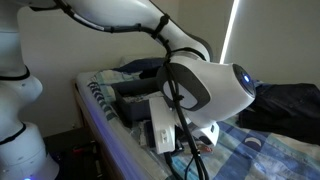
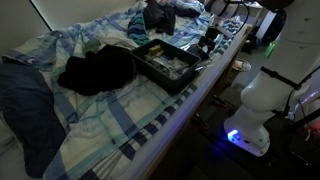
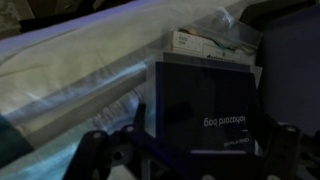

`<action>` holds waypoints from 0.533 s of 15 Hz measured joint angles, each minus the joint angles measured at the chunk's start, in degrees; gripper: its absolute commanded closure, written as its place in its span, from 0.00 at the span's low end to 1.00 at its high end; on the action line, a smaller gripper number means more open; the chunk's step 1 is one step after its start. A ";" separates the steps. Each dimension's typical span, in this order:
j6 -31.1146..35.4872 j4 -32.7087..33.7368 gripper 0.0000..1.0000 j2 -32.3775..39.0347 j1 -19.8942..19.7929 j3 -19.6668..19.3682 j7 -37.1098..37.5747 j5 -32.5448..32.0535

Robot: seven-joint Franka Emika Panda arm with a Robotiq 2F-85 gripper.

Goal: Pick the magazines on the bed and put them in the box

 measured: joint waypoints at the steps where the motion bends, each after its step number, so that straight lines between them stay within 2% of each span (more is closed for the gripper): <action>1: 0.00 0.14 0.32 0.21 0.00 0.26 0.00 0.38; 4: 0.00 0.79 0.58 0.66 0.00 0.65 0.00 1.29; 8: 0.01 1.62 0.86 0.69 -0.06 0.66 0.00 2.49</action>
